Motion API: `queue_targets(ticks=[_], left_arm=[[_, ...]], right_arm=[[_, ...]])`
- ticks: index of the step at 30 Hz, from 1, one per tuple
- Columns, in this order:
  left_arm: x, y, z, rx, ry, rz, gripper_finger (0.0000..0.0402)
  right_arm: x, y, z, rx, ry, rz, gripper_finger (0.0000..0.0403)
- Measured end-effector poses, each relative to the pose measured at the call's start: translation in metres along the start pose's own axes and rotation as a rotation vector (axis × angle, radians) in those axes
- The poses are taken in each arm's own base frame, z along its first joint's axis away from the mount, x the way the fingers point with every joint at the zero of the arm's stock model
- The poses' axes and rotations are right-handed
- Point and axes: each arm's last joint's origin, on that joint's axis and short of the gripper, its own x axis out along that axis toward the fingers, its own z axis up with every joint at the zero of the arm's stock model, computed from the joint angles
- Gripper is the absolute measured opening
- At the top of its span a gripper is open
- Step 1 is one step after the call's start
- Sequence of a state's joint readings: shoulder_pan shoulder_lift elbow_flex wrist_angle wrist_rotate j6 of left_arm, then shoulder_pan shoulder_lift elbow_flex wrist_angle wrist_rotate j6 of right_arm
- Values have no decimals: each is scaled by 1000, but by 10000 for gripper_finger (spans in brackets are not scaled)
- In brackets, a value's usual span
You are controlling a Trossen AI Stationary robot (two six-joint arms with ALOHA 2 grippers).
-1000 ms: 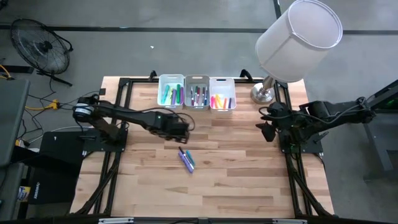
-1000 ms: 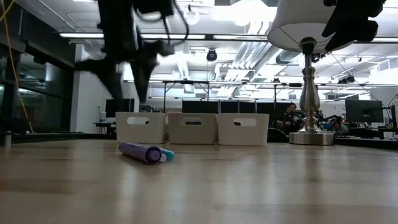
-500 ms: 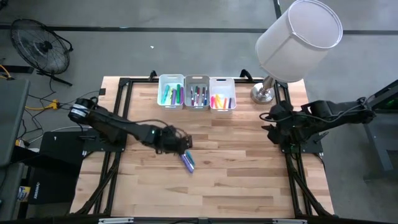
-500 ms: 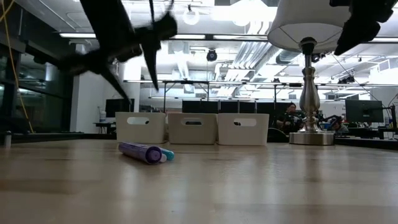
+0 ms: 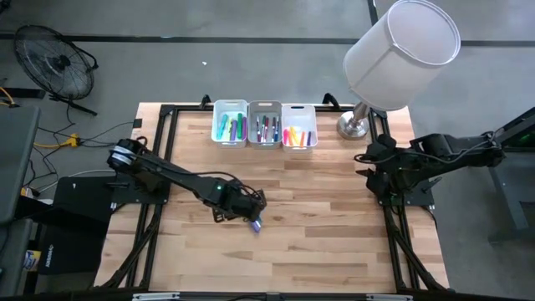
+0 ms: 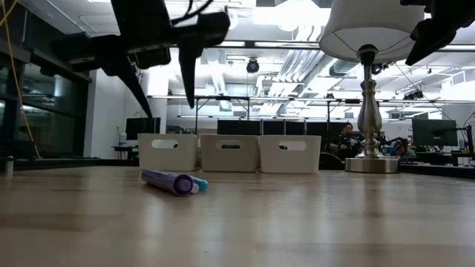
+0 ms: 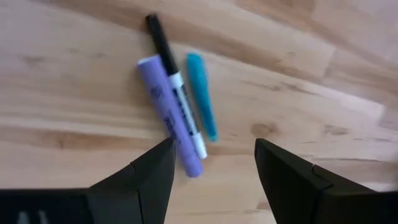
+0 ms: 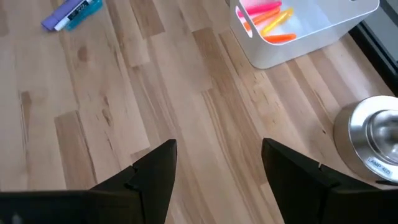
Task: Pick & Place Markers
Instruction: Put the purple highlighter pen into the left white bin
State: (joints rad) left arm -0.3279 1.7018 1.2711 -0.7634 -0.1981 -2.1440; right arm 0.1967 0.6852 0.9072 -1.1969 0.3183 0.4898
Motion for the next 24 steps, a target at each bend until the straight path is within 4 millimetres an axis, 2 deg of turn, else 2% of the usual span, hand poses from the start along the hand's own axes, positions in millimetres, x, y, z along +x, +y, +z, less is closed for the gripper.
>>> queue_targets(ticks=[7,16,24], left_arm=[[18,-9,-11,-43,14,59,216],[54,-1,-18,-132,27,203,216],[53,3,-12,-138,-14,257,216]], right_arm=[[0,0,0,4,1,4,224],[0,0,0,6,0,8,224],[0,1,0,6,16,38,224]])
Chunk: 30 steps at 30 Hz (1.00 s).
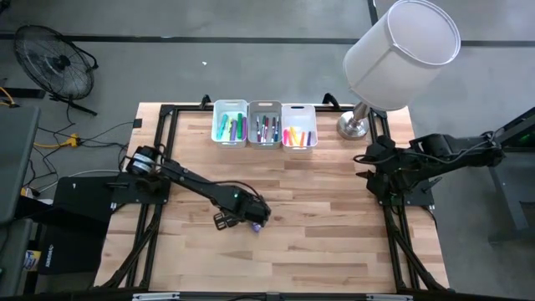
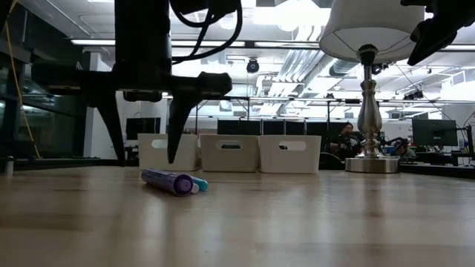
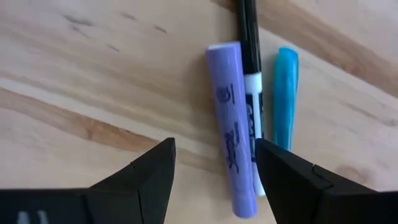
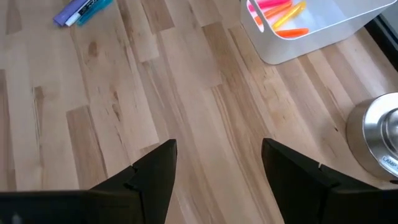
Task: Pick & Place Markers
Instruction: Put the purple highlighter pen into the left white bin
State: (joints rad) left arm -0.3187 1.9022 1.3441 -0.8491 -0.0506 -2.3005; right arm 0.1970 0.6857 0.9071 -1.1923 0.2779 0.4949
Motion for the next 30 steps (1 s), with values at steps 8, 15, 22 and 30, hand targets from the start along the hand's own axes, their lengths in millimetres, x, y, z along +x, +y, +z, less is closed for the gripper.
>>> queue_targets(ticks=[8,15,22,30], left_arm=[[0,-1,5,-3,-27,11,216],[14,-3,9,-10,-62,54,216],[27,-8,6,-8,-35,54,216],[28,-7,6,9,-30,75,216]], right_arm=[[0,0,0,1,0,0,224],[0,0,0,3,0,0,224],[0,0,0,5,3,-1,224],[0,-1,-2,19,20,-11,224]])
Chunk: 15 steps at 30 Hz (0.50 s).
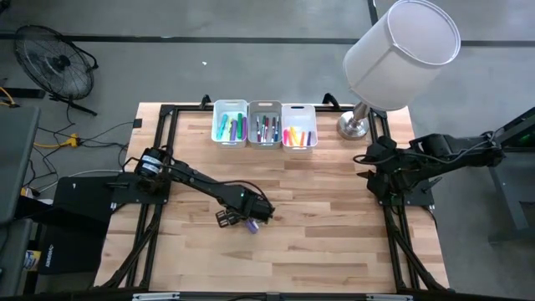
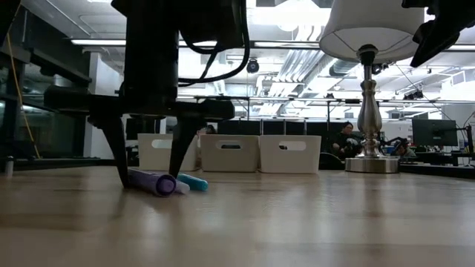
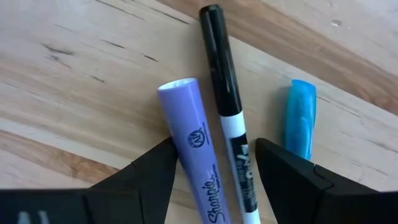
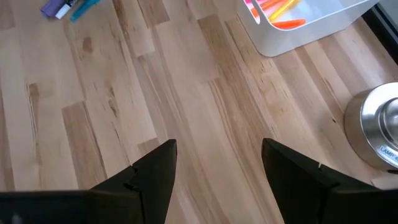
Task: Pick & Place Markers
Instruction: Put the purple highlighter pen into the left white bin
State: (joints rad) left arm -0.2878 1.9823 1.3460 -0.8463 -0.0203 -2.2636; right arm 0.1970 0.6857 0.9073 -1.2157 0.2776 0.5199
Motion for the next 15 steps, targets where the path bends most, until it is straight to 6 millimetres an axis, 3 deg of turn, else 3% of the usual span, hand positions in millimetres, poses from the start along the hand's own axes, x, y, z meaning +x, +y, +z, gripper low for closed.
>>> queue_targets(ticks=[15], left_arm=[[-3,-1,0,8,-26,-34,216]], right_arm=[[0,0,-1,-6,4,-8,224]])
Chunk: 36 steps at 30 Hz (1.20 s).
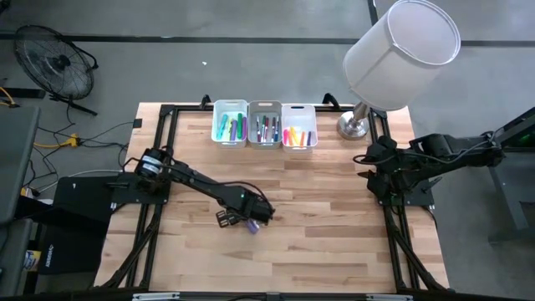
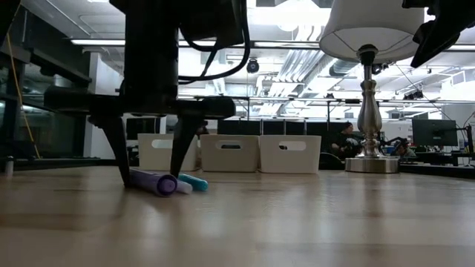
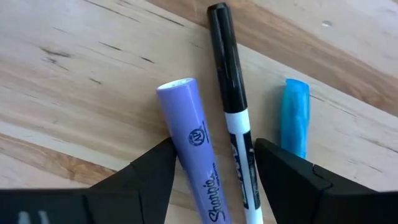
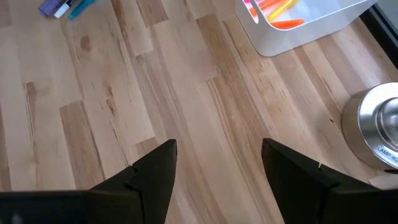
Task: Pick & Place Markers
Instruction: Put the purple highlighter pen into the left white bin
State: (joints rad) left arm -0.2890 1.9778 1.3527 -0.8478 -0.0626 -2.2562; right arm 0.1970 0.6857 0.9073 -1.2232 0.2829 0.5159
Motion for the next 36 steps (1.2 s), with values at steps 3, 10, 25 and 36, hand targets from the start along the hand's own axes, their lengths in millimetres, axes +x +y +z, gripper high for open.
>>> queue_targets(ticks=[3,10,25,36], left_arm=[[-5,-2,-1,1,-20,-3,216],[-10,-4,-1,0,-31,-2,216],[-10,-2,-1,-16,-32,21,216],[-20,5,-10,10,-39,50,216]], right_arm=[[0,0,0,0,0,-1,224],[0,0,0,0,-1,-2,224],[0,0,0,0,-1,-2,224],[0,0,0,0,-3,-5,224]])
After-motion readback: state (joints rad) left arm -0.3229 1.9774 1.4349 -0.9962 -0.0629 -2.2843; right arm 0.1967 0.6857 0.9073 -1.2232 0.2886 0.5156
